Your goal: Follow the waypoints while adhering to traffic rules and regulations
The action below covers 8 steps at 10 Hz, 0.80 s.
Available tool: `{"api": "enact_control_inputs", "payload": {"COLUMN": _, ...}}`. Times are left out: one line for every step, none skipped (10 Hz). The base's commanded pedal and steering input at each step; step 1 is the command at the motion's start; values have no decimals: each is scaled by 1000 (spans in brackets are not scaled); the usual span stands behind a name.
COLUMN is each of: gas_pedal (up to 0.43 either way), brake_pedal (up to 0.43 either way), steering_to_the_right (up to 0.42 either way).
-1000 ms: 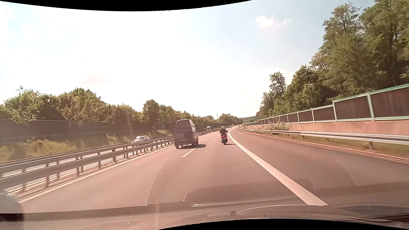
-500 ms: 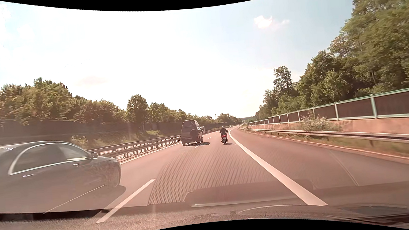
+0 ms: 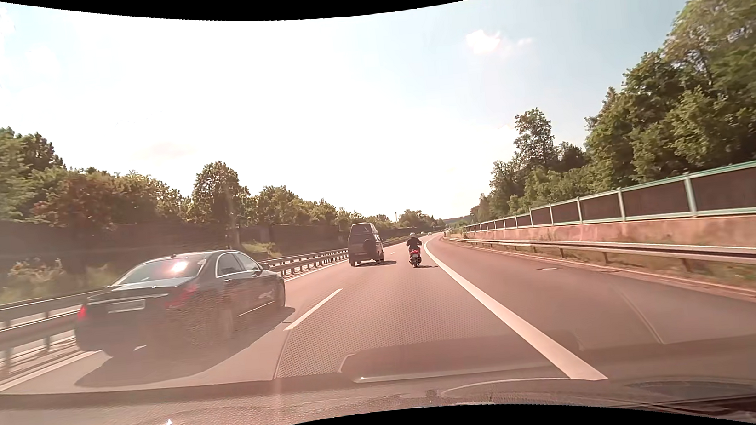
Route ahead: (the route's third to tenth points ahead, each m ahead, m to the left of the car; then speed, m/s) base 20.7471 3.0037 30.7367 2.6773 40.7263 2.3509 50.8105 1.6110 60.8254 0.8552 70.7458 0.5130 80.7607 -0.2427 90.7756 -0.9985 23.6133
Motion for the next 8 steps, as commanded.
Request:
{"api": "enact_control_inputs", "payload": {"gas_pedal": 177, "brake_pedal": 12, "steering_to_the_right": 4}}
{"api": "enact_control_inputs", "payload": {"gas_pedal": 177, "brake_pedal": 12, "steering_to_the_right": 4}}
{"api": "enact_control_inputs", "payload": {"gas_pedal": 177, "brake_pedal": 12, "steering_to_the_right": 4}}
{"api": "enact_control_inputs", "payload": {"gas_pedal": 177, "brake_pedal": 12, "steering_to_the_right": 4}}
{"api": "enact_control_inputs", "payload": {"gas_pedal": 177, "brake_pedal": 12, "steering_to_the_right": 4}}
{"api": "enact_control_inputs", "payload": {"gas_pedal": 177, "brake_pedal": 12, "steering_to_the_right": 4}}
{"api": "enact_control_inputs", "payload": {"gas_pedal": 177, "brake_pedal": 6, "steering_to_the_right": 4}}
{"api": "enact_control_inputs", "payload": {"gas_pedal": 177, "brake_pedal": 12, "steering_to_the_right": 4}}
